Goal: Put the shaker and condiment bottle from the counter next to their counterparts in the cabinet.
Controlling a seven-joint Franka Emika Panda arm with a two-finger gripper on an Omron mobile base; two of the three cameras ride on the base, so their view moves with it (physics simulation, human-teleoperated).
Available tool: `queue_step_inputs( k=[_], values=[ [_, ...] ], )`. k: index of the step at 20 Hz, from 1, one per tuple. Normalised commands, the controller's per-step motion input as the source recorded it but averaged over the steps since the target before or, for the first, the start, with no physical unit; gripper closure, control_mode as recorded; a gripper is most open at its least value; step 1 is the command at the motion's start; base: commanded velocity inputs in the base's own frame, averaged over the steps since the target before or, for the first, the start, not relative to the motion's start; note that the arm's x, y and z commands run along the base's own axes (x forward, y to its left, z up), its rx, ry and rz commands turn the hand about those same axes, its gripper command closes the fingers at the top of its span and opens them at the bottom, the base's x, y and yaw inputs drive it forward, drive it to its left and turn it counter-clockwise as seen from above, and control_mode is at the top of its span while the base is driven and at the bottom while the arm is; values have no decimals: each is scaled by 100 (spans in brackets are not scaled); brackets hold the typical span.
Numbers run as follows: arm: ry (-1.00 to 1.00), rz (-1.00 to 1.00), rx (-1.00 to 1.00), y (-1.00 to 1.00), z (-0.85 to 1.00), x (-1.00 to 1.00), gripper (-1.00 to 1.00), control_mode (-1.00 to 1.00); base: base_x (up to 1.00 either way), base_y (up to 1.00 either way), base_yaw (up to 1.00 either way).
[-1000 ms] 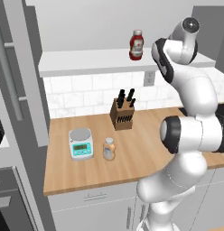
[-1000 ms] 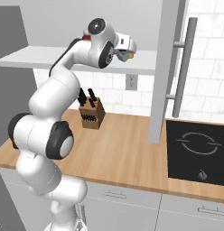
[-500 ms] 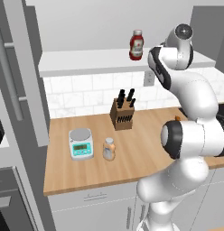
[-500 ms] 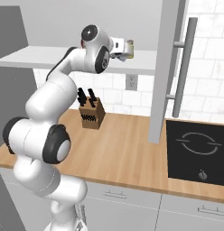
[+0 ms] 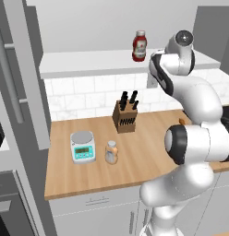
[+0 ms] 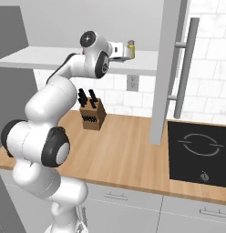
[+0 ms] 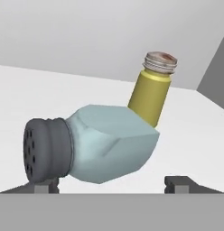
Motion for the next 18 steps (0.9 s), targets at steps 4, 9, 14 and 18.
queue_step_inputs(
  k=[4,9,14,18],
  values=[
    [0,0,3,-6,1,0,-100,-100,0,0,0],
    [-1,0,11,0,3,-47,-100,-100,0,0,0],
    [0,0,17,0,0,-71,-100,-100,0,0,0],
    [1,0,12,1,0,-56,-100,-100,0,0,0]
  ],
)
